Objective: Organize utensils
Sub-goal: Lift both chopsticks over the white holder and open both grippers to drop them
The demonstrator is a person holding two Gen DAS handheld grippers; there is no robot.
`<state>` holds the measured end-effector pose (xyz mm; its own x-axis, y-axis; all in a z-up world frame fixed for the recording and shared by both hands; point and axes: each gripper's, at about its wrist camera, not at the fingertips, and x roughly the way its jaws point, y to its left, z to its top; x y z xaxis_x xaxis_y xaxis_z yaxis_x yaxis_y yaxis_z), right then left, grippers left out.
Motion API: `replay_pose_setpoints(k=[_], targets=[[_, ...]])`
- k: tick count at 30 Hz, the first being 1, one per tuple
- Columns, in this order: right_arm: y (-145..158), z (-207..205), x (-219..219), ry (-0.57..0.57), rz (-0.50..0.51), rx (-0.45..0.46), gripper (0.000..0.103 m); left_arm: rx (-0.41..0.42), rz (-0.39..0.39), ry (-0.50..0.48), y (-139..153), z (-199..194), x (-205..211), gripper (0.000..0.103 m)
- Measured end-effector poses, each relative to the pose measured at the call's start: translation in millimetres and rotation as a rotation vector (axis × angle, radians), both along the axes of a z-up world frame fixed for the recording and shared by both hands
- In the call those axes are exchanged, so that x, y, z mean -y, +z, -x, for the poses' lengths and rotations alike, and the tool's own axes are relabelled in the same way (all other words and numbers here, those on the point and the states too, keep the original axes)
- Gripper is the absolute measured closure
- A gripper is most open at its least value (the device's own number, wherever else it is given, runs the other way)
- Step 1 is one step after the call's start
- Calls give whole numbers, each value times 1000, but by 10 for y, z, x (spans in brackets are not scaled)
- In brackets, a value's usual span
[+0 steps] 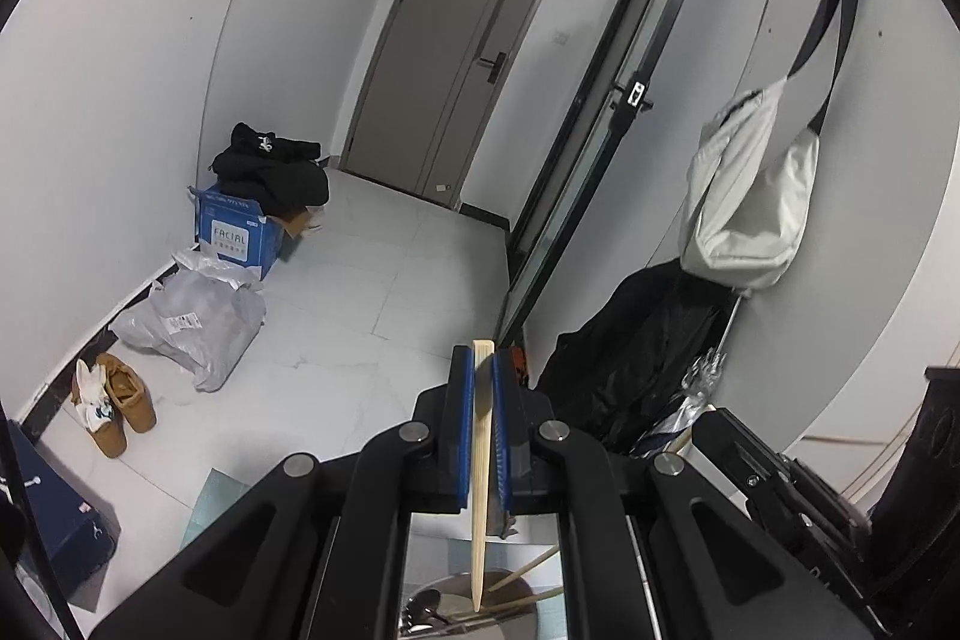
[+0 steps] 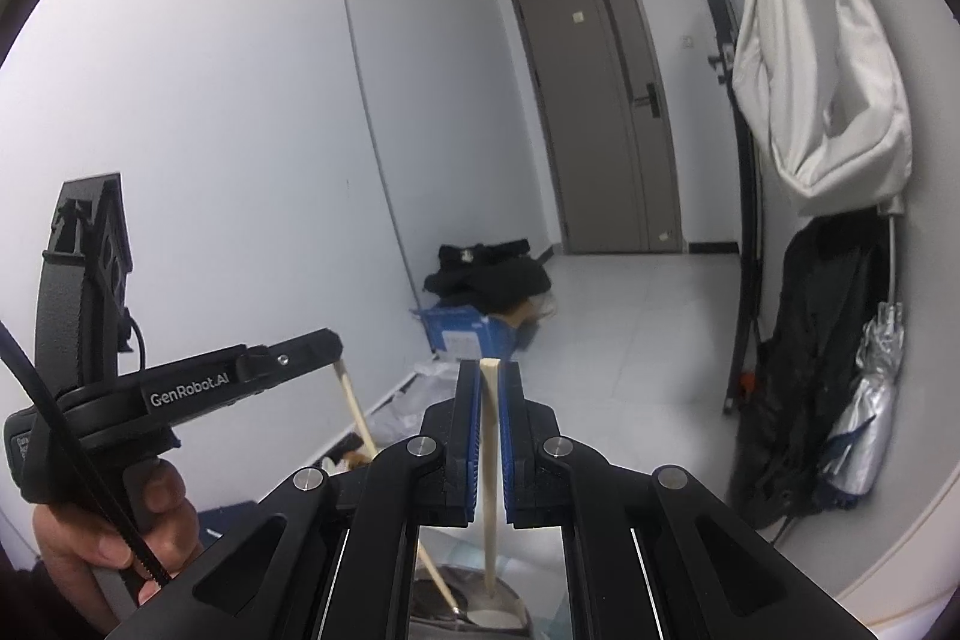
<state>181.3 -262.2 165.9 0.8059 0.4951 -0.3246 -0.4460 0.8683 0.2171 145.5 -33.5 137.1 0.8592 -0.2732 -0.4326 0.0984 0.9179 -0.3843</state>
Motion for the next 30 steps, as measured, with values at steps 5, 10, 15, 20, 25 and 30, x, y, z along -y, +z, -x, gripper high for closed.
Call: replay_pose_setpoints(k=[5, 10, 15, 20, 25, 30], targets=[[-203, -35, -16, 30, 19, -26, 98, 11, 9, -24, -181, -38, -22, 100], [-389, -44, -19, 37, 51, -54, 98, 43, -17, -49, -258, 4, -13, 100], [-538, -4, -41, 54, 75, -71, 98, 44, -40, -72, -264, 15, 52, 100], [-643, 45, -84, 71, 91, -82, 98, 30, -65, -92, -291, 43, 91, 100], [-717, 69, -158, 85, 129, -84, 98, 9, -78, -102, -354, 83, 99, 100], [-814, 69, -226, 109, 164, -100, 98, -33, -86, -148, -410, 100, 127, 100]])
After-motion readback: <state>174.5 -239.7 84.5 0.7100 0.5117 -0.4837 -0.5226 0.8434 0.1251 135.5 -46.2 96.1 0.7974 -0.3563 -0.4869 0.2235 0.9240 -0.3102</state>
